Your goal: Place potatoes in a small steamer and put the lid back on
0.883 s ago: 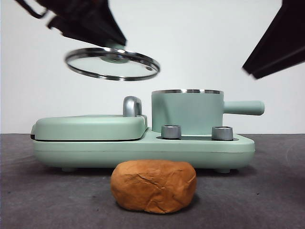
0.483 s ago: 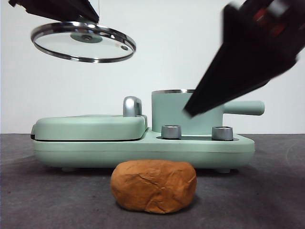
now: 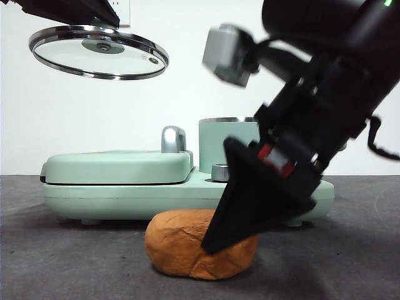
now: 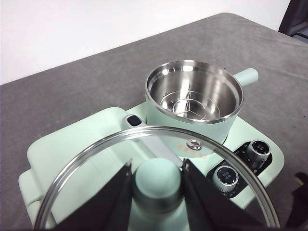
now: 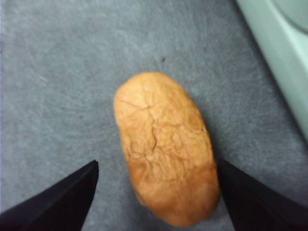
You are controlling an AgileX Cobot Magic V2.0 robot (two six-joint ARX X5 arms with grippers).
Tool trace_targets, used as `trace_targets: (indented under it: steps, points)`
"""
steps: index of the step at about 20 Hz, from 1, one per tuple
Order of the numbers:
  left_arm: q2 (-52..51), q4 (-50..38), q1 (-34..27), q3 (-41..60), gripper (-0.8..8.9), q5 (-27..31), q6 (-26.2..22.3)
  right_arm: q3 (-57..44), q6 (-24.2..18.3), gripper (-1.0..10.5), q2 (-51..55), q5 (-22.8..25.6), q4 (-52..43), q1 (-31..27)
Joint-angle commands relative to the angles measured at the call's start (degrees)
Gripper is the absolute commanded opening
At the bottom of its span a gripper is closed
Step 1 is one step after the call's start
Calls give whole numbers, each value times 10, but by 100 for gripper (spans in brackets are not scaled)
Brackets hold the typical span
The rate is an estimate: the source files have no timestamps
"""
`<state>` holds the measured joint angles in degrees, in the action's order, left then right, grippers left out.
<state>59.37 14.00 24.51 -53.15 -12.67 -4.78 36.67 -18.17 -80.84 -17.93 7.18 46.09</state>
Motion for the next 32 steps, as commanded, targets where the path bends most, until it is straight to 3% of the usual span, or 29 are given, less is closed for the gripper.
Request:
trace_targets:
  steps: [1, 4, 10, 14, 17, 20, 27, 32]
  points:
    - [-3, -16, 2, -9, 15, -2, -4, 10, 26, 365, -26, 0, -10, 7]
    - [-3, -16, 2, -9, 15, -2, -6, 10, 71, 202, -32, 0, -12, 7]
    - [-3, -16, 2, -9, 15, -2, -12, 24, 170, 202, 23, 0, 9, 5]
    - [-3, -16, 2, -9, 15, -2, -12, 92, 269, 202, 66, 52, 146, -6]
    - [-3, -16, 2, -9, 15, -2, -12, 190, 273, 203, 67, 104, 282, -19]
    - [-3, -18, 2, -9, 15, -2, -12, 277, 269, 203, 63, 110, 346, -46]
    - [-3, -20, 2, -9, 15, -2, -12, 421, 219, 203, -34, 119, 352, -169]
    - [-3, -33, 2, -9, 15, -2, -3, 506, 185, 203, -142, 103, 353, -214]
